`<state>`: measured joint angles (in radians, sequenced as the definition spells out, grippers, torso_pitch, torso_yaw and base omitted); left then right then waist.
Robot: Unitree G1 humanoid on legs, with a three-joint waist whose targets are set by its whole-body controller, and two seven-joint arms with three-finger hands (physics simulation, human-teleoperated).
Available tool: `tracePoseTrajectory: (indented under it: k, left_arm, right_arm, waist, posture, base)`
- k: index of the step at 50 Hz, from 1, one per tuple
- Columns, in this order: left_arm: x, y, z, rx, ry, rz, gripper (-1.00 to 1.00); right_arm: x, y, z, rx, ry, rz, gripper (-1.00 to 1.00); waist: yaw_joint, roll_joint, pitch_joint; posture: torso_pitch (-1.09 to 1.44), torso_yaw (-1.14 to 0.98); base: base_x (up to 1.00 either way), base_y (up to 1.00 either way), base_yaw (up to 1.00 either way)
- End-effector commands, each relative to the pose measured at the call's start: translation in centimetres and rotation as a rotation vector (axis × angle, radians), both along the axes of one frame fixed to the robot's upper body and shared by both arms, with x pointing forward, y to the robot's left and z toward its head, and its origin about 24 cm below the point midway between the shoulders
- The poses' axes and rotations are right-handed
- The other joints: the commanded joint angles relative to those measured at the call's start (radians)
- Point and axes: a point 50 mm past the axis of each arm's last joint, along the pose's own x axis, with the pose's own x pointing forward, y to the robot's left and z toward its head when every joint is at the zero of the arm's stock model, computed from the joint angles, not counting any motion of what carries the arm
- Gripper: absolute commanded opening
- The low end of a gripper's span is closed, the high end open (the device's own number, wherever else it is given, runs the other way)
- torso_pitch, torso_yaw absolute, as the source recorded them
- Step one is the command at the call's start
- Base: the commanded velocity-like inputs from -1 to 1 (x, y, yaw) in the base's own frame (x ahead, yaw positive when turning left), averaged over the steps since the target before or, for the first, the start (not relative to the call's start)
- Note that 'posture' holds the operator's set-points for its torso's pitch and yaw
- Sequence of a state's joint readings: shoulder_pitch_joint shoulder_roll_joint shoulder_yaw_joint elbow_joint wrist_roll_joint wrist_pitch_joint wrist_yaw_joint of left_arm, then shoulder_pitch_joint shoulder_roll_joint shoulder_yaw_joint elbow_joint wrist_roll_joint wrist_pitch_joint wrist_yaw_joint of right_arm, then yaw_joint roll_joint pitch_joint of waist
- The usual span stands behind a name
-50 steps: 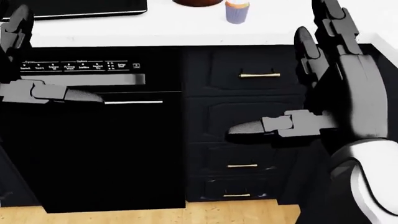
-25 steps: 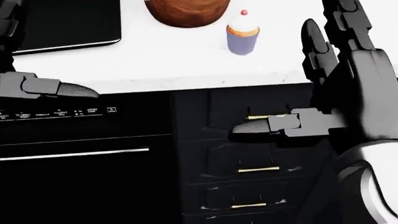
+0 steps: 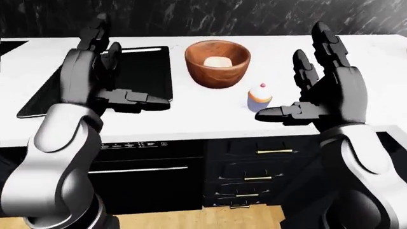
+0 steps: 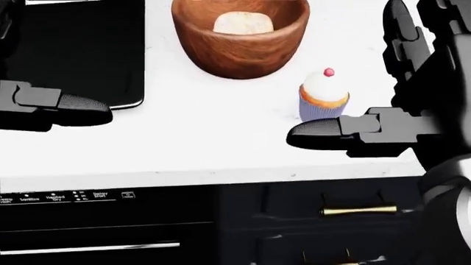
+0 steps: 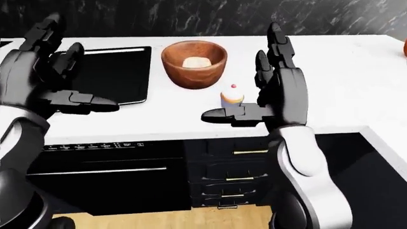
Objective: Pick up the bowl with donut and place it on the tray. Pick up the cupcake and place it on the tray.
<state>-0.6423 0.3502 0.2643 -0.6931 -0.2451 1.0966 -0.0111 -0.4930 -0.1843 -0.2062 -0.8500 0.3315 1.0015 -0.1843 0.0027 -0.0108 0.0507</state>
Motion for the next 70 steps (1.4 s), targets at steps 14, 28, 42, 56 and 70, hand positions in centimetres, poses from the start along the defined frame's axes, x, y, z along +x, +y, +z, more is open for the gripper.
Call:
tracePoseTrajectory:
  k: [14, 28, 42, 56, 70]
  left_arm:
    - [-0.5, -0.5, 1.4, 0.011, -0.064, -0.021, 1.0]
    - [-0.5, -0.6, 1.9, 0.016, -0.071, -0.024, 1.0]
    - [0.4, -1.6, 2.4, 0.075, -0.074, -0.044, 1.0]
    - [2.2, -4.4, 3.6, 0.232, -0.109, -0.073, 1.0]
    - [4.6, -6.3, 2.6, 0.561, -0.129, -0.066, 1.0]
  right_arm:
    - [-1.0, -0.4, 1.0, -0.002, -0.064, -0.017, 1.0]
    - [-1.2, -0.5, 1.0, -0.003, -0.059, -0.022, 1.0]
    - [-1.1, 0.0, 1.1, -0.018, -0.056, -0.008, 1.0]
    - [-1.0, 0.1, 0.9, -0.011, -0.056, -0.007, 1.0]
    - [-1.1, -0.3, 0.9, 0.001, -0.06, -0.016, 1.0]
  waist:
    - [-0.031, 0.073, -0.019]
    - [0.013, 0.024, -0.029]
    - [0.003, 0.006, -0.026]
    - [0.007, -0.007, -0.028]
    - [0.011, -0.019, -0.027]
  posture:
    - [0.0, 0.0]
    - [0.0, 0.0]
    - [0.0, 0.0]
    - [0.0, 0.0]
    - [0.0, 0.0]
  base:
    - [-0.02, -0.04, -0.42]
    - [-0.02, -0.01, -0.42]
    - [0.0, 0.0, 0.0]
    - [0.0, 0.0, 0.0]
    - [0.0, 0.0, 0.0]
